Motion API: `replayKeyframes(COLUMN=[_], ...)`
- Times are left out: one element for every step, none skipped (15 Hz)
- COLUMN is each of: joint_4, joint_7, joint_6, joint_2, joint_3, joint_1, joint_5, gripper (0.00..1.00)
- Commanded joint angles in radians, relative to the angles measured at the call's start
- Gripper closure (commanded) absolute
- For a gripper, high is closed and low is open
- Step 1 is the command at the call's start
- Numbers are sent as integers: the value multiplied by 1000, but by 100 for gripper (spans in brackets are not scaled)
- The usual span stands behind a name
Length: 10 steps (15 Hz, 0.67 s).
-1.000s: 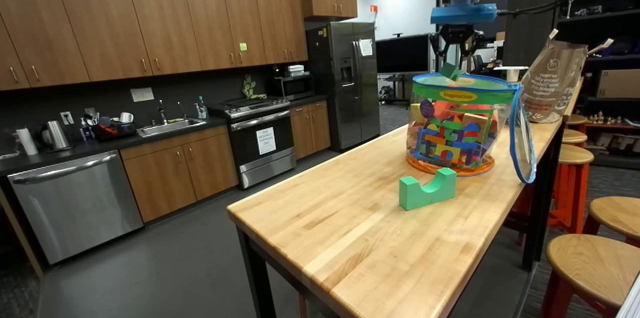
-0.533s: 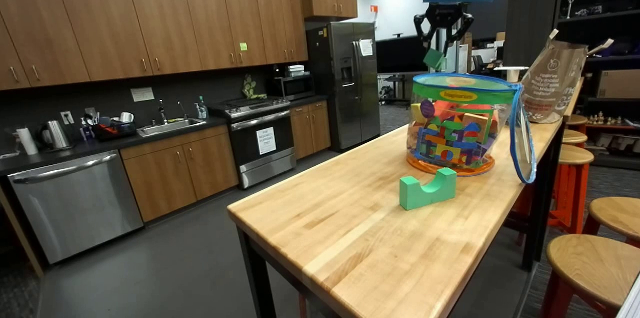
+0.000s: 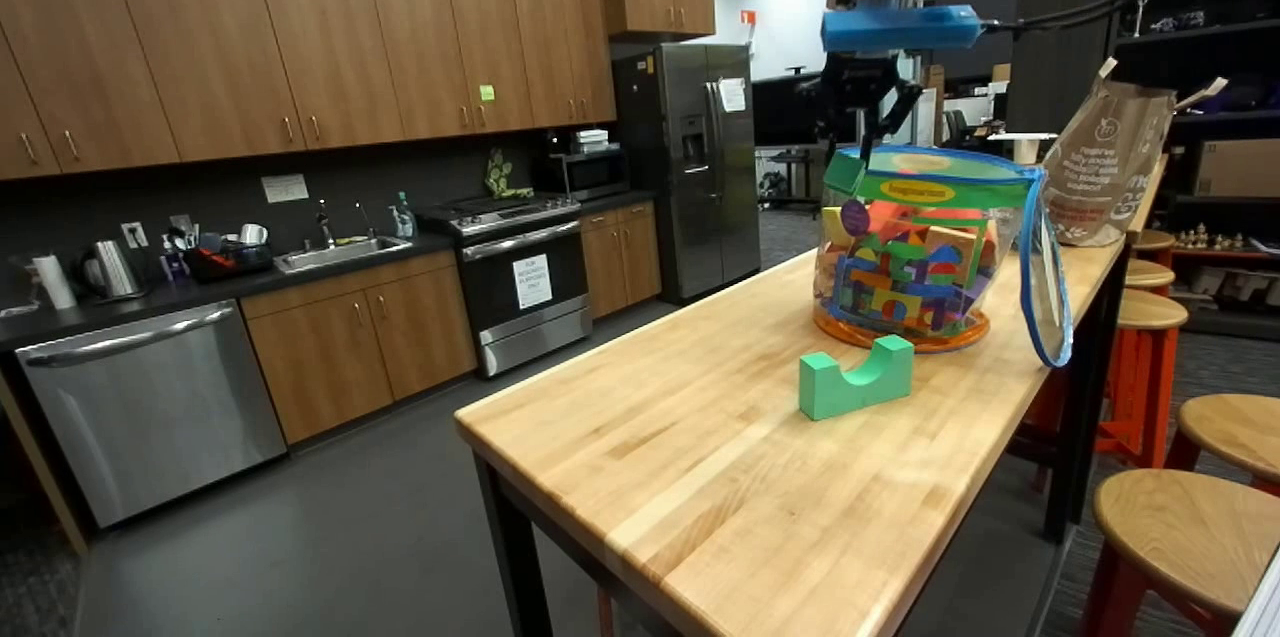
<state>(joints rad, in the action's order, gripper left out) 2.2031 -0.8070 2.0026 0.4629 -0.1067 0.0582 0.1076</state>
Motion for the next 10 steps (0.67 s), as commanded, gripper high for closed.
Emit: replayKeyframes(joint_4=[59, 72, 85, 101, 117, 134, 150, 162, 173, 182], joint_7=[-18, -49, -66, -94, -118, -152, -194, -234, -276, -314], joint_6=[-6, -9, -12, -14, -14, -10, -3, -1, 2, 1], joint_2=[10, 9, 9, 10, 13, 17, 19, 19, 19, 18], joint_3=[-24, -38, -44, -52, -60, -71, -83, -91, -98, -104], joint_1=[-2, 6, 6, 6, 5, 7, 12, 15, 16, 13], joint_5=[-22, -11, -12, -13, -10, 0, 13, 19, 29, 31], gripper=[85, 85, 85, 85, 85, 85, 85, 85, 85, 85])
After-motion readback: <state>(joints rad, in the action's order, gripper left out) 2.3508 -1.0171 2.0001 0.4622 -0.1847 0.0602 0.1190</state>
